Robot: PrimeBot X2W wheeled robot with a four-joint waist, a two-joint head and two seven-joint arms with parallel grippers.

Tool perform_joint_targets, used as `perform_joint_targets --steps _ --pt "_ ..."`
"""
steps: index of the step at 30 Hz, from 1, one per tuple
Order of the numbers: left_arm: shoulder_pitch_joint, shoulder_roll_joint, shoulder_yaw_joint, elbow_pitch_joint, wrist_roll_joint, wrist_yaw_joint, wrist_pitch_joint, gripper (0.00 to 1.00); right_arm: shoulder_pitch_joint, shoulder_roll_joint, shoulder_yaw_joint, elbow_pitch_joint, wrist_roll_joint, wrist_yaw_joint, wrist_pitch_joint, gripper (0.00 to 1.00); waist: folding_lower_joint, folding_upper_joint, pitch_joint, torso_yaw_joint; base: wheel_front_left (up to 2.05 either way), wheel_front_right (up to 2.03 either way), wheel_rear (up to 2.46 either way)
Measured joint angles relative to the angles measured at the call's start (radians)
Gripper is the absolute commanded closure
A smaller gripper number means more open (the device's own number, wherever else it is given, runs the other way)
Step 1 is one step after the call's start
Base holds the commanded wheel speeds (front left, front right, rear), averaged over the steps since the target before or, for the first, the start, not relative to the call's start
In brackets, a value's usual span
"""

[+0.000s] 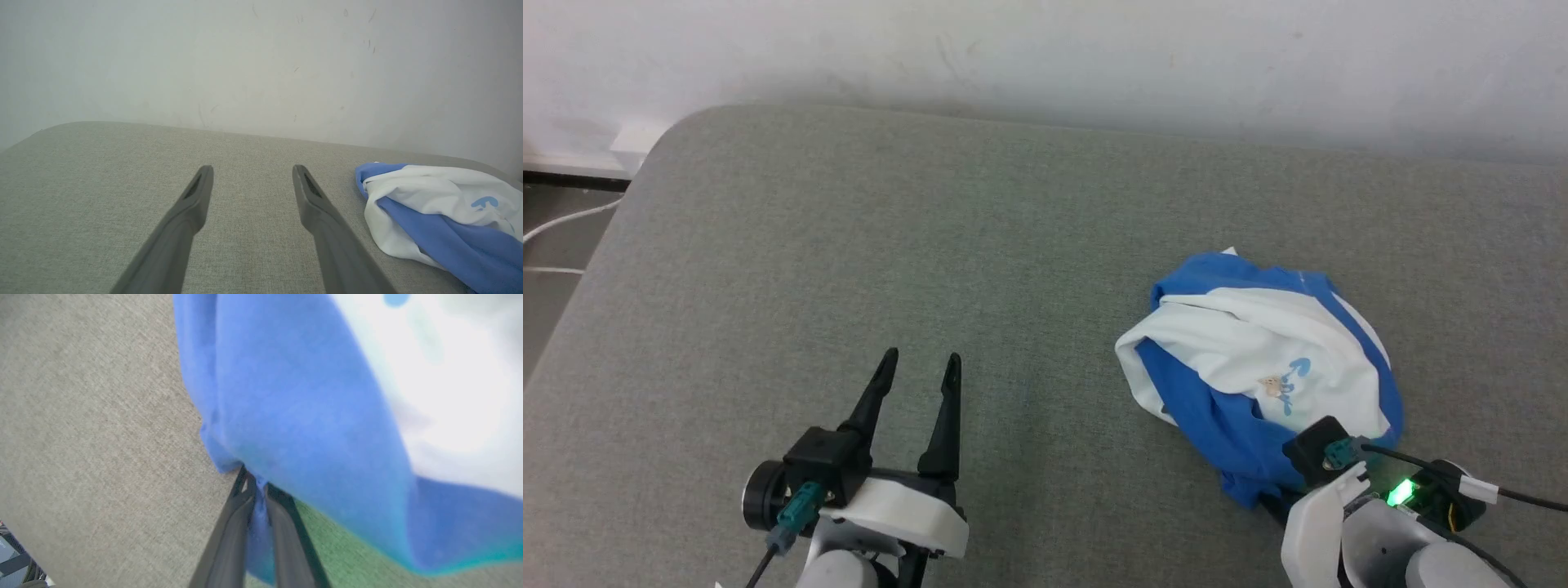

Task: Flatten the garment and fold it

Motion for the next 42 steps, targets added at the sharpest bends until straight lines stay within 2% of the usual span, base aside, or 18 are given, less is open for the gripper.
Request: perform_joint_targets --steps 6,12,17,20,21,22,27,35,38,42 --pt "0.001 -0.006 0.014 0.01 0.002 -0.01 0.0 0.0 0.042 -0.001 -0.095 -0.023 0.009 0.001 -0.018 1.0 0.0001 0.0 -0.01 -0.041 0.0 0.0 0.0" --pt "0.001 -0.01 0.016 0.01 0.01 -0.019 0.0 0.0 0.196 -0.063 -0.335 -0.108 -0.026 0.0 0.044 1.0 0.0 0.0 -0.043 -0.107 0.0 0.0 0.0" --pt "0.001 -0.012 0.013 0.01 0.01 -0.02 0.0 0.0 0.278 -0.035 -0.51 -0.131 -0.097 0.0 0.079 1.0 0.0 0.0 -0.069 -0.152 0.0 0.0 0.0" --pt "0.001 -0.014 0.011 0.012 0.01 -0.021 0.0 0.0 0.305 0.001 -0.55 -0.119 -0.147 0.0 0.086 1.0 -0.0001 0.0 -0.081 -0.167 0.0 0.0 0.0" --pt "0.001 -0.014 0.009 0.012 0.01 -0.021 0.0 0.0 0.306 0.019 -0.556 -0.115 -0.159 0.0 0.072 0.44 -0.0002 0.0 -0.083 -0.17 0.0 0.0 0.0" --pt "0.001 -0.014 0.008 0.013 0.01 -0.021 0.0 0.0 0.305 0.041 -0.563 -0.113 -0.172 0.0 0.046 0.0 -0.0002 0.0 -0.085 -0.173 0.0 0.0 0.0" --pt "0.001 -0.014 0.002 0.019 0.012 -0.03 0.0 0.0 0.256 0.115 -0.549 -0.133 -0.194 0.0 -0.132 0.0 -0.0001 0.0 -0.086 -0.181 0.0 0.0 0.0" --pt "-0.002 -0.014 -0.04 0.068 -0.031 -0.056 0.005 0.0 0.202 0.15 -0.476 -0.249 -0.171 0.0 -0.425 0.0 -0.0001 0.0 -0.088 -0.208 0.0 0.0 0.0" --pt "-0.037 -0.014 -0.087 0.105 -0.053 -0.074 0.069 0.0 0.199 0.178 -0.484 -0.278 -0.194 0.0 -0.516 0.0 -0.0001 0.0 -0.077 -0.22 0.0 0.0 0.0" --pt "-0.154 -0.012 -0.172 0.135 -0.082 -0.086 0.259 0.0 0.196 0.226 -0.51 -0.288 -0.235 0.0 -0.593 0.0 0.0 0.0 -0.05 -0.235 0.0 0.0 0.0"
